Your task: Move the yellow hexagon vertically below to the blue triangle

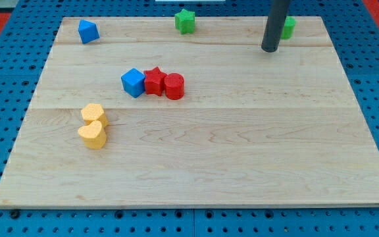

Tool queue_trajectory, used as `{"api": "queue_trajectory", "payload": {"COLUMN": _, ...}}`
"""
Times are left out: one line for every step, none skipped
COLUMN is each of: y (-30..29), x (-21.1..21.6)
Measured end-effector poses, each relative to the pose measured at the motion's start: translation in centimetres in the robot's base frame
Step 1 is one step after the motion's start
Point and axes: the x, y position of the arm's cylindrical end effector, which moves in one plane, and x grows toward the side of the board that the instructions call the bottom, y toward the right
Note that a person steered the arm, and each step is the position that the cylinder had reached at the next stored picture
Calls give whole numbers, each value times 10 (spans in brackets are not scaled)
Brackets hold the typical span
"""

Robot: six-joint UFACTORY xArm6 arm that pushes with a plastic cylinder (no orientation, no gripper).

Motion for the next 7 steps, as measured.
{"api": "queue_trajectory", "payload": {"y": 0, "x": 0}}
{"api": "queue_trajectory", "payload": {"y": -25, "x": 15}}
{"api": "queue_trajectory", "payload": {"y": -126, "x": 22}}
{"api": "queue_trajectory", "payload": {"y": -250, "x": 51}}
{"api": "queue_trajectory", "payload": {"y": -278, "x": 115}}
{"api": "queue_trajectory", "payload": {"y": -268, "x": 166}}
{"api": "queue_trajectory", "payload": {"y": -254, "x": 211}}
